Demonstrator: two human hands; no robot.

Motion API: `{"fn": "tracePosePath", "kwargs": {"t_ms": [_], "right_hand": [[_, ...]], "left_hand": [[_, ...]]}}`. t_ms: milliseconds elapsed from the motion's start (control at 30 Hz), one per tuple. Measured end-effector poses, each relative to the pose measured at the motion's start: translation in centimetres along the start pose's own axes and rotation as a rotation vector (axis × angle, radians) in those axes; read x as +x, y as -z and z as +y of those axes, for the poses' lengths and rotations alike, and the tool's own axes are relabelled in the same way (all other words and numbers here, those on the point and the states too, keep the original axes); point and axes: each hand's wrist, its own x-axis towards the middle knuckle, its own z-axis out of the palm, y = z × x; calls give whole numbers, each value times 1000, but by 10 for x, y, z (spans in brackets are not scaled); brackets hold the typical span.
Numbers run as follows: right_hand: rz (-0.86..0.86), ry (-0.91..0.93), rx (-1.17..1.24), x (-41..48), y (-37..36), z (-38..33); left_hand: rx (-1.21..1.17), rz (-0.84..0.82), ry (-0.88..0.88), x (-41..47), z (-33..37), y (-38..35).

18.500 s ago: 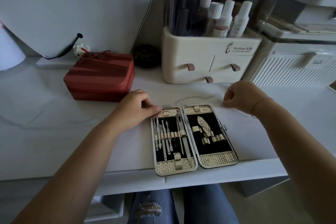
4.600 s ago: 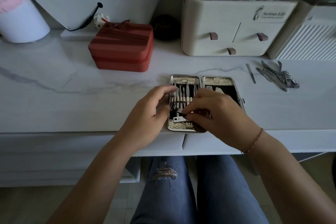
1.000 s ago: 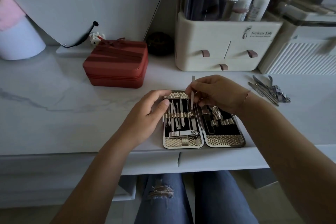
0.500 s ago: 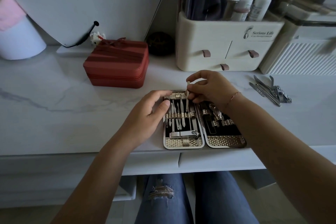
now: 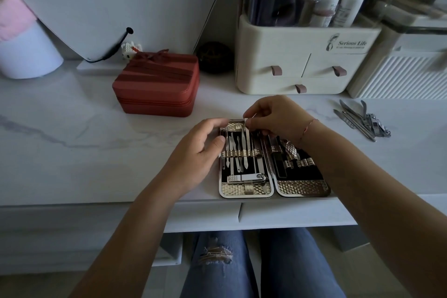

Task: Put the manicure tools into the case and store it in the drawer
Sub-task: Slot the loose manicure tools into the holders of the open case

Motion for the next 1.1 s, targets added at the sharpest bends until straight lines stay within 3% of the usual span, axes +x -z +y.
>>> {"fn": "tracePosePath", "kwargs": {"t_ms": [300, 633, 1100], "right_hand": [[34, 127, -338, -6, 3, 0], [-194, 260, -540, -22, 19, 6], [-220, 318, -581, -33, 16, 8]], "left_hand": [[-1, 0, 12, 0, -2, 0], [21, 1, 13, 0, -3, 0], [56, -1, 21, -1, 1, 0]]}}
